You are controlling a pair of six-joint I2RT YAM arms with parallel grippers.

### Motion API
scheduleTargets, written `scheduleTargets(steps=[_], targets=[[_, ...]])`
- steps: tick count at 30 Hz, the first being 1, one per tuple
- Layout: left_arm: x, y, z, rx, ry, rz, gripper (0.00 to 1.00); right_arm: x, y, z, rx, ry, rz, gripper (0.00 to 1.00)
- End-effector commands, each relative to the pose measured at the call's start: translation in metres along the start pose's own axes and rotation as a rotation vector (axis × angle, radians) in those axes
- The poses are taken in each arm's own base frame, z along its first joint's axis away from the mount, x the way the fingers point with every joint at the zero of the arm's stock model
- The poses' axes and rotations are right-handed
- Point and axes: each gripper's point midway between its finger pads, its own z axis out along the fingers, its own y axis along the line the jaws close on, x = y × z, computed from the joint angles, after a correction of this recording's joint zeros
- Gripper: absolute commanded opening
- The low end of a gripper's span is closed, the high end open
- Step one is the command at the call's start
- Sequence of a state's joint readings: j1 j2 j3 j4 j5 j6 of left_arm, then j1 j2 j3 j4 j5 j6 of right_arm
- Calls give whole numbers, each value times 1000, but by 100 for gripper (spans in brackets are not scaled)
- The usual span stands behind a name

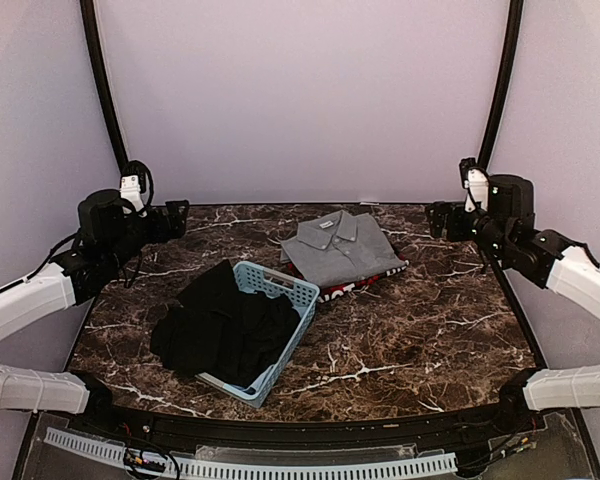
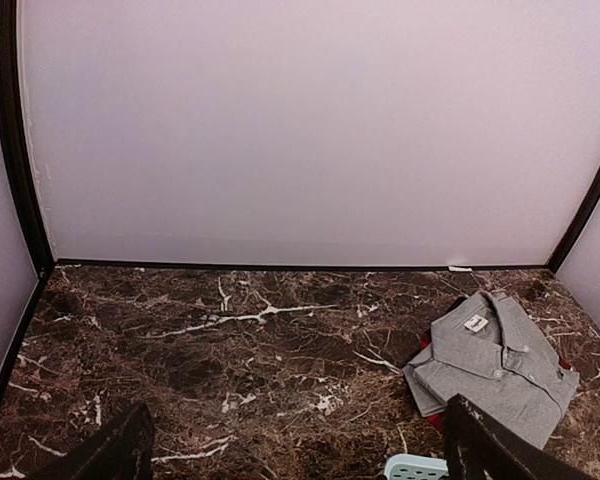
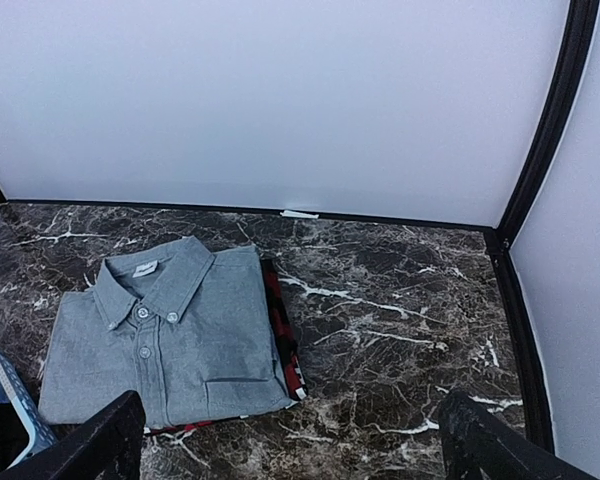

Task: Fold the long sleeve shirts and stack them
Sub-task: Move the square-folded shirt to the corner of the board.

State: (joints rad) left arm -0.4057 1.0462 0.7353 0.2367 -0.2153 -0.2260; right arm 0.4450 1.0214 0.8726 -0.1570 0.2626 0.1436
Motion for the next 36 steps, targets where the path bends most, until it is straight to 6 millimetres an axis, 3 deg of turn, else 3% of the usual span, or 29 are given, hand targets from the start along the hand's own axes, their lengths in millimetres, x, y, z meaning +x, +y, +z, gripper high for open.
scheduleTargets(steps=[1,4,7,16,21,27,31,36], targets=[[-12,-6,0,26,-17,-24,99,-4,1,4,6,-3,26,99],[-9,-7,3,27,4,-36,99,4,0,13,28,56,33,99],[-3,-8,6,32,26,-42,99,17,4,37,21,160,45,99],[8,-21,8,103,82,-72,99,72,15,157,-93,411,170,99],[15,-27,6,138,111,-82,99,109,23,211,-142,512,173,99],[22,-27,6,143,138,-78,99,154,33,244,-199,616,168,97],[24,-28,7,149,143,-86,99,177,39,245,-240,672,169,83],[32,-29,9,148,175,-93,99,186,30,220,-238,687,173,36]])
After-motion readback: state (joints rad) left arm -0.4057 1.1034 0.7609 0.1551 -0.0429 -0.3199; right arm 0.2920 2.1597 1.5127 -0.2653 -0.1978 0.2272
